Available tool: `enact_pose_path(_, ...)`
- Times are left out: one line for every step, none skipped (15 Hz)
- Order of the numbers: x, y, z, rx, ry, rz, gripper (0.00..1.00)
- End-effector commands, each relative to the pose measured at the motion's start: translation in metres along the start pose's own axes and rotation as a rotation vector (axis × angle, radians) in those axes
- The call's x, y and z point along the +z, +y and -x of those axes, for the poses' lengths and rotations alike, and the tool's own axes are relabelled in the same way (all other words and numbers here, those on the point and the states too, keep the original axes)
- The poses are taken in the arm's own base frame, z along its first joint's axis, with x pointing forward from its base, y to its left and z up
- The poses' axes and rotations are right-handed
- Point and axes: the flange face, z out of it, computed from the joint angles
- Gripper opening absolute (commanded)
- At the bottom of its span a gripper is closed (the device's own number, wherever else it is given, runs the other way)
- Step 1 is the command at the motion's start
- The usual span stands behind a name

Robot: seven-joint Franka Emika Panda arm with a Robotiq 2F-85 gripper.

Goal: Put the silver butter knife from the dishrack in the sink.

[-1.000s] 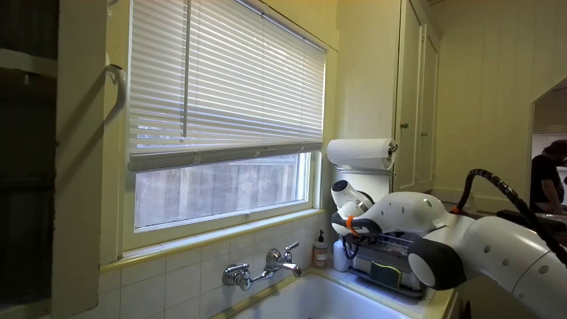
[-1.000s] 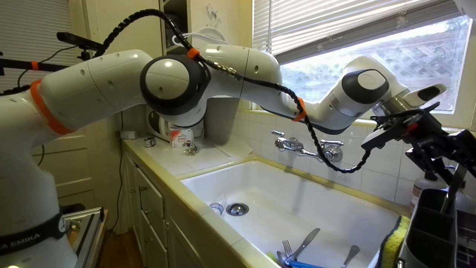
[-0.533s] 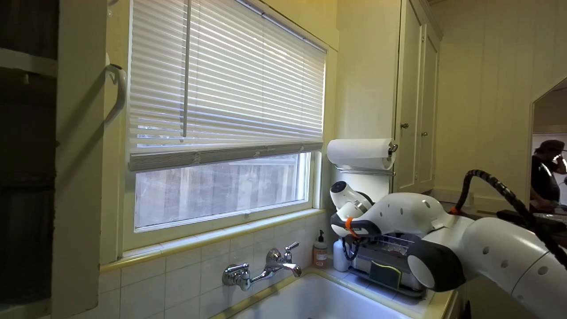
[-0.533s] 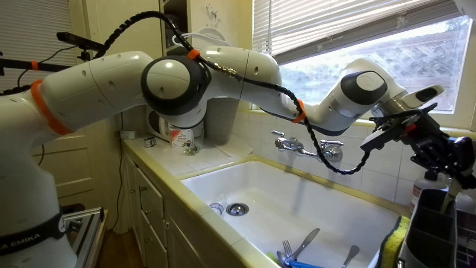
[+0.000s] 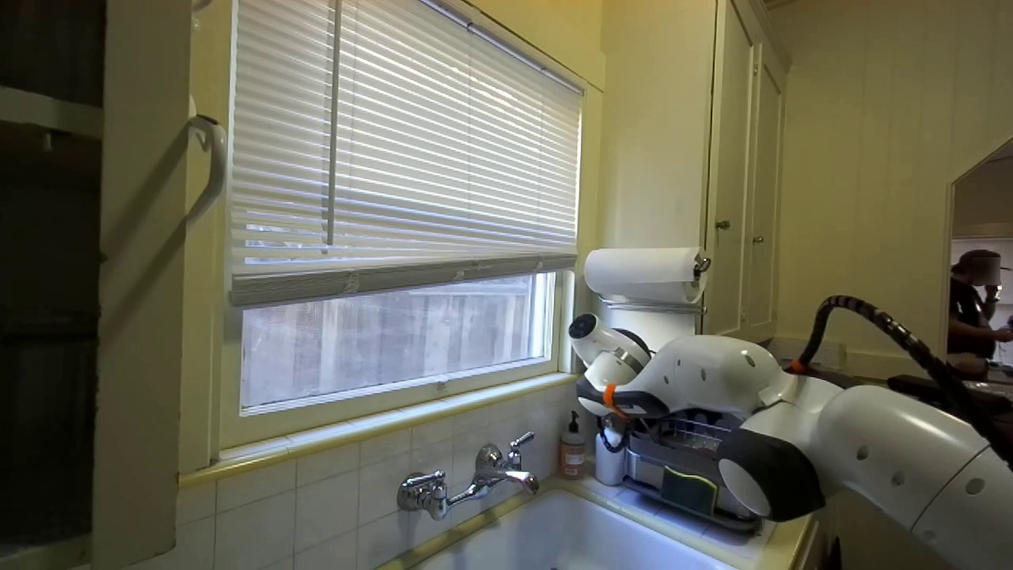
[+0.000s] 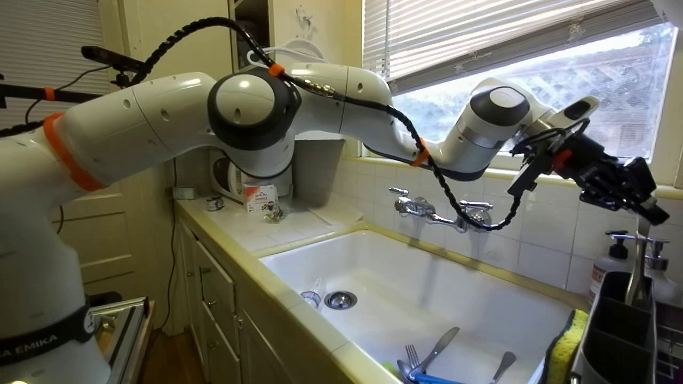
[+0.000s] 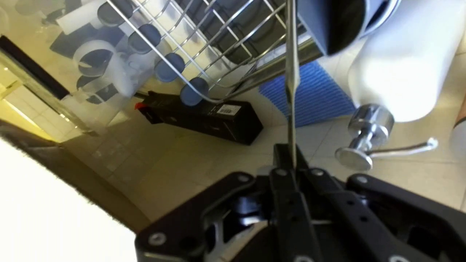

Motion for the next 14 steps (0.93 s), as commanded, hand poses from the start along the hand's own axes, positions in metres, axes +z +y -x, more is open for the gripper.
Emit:
enact_pose_path(-0.038, 0.019, -0.019, 0.075, 0.046, 0.082, 0.01)
enact_pose_path(-0.051, 0.026, -0.026, 0.1, 0.062, 0.096, 0.01)
enact_pose_path(-0.064, 0.031, -0.033, 0.12, 0.082, 0.096, 0.01)
enact_pose_path(-0.076, 0.032, -0.038, 0.128, 0.1, 0.081, 0.01)
enact_pose_path(-0.09, 0.033, -0.043, 0.114, 0.112, 0.049, 0.01)
enact_pose_path(-0.103, 0.027, -0.047, 0.074, 0.124, -0.035, 0.01)
enact_pose_path(-0.117, 0.023, -0.05, 0.048, 0.139, -0.101, 0.01)
enact_pose_path(-0.128, 0.018, -0.052, 0.034, 0.148, -0.146, 0.01)
enact_pose_path(-0.138, 0.012, -0.051, 0.013, 0.151, -0.194, 0.01)
enact_pose_path(-0.145, 0.006, -0.049, -0.01, 0.15, -0.242, 0.01)
enact_pose_path(-0.147, -0.002, -0.044, -0.032, 0.144, -0.288, 0.01)
enact_pose_path(-0.149, -0.007, -0.038, -0.054, 0.136, -0.334, 0.01)
enact_pose_path(-0.142, -0.013, -0.031, -0.071, 0.125, -0.378, 0.01)
enact_pose_path(-0.133, -0.019, -0.023, -0.086, 0.114, -0.422, 0.01)
